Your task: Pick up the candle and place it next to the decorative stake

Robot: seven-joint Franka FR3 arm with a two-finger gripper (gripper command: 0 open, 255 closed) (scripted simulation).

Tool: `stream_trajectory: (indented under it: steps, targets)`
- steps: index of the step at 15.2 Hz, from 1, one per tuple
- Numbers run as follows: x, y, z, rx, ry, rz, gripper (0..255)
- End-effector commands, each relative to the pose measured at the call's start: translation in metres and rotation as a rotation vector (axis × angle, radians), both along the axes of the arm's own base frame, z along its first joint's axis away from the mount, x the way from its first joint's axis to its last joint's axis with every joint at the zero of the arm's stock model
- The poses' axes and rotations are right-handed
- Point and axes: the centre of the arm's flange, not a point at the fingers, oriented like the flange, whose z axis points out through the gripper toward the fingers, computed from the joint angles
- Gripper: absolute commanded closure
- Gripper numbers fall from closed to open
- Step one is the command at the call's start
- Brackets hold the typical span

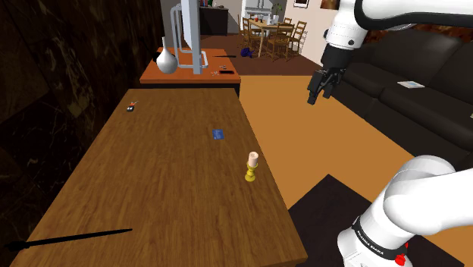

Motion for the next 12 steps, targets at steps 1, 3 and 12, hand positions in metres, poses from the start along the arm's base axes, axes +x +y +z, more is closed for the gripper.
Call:
stream_trajectory:
  steps: [1, 3, 12]
  targets:
    - [0.000, 0.000, 0.000, 0.000, 0.000, 0.000, 0]
    - [0.009, 0.018, -0.018, -0.001, 0.002, 0.004, 0]
    - [0.047, 0.098, -0.099, -0.007, 0.011, 0.019, 0]
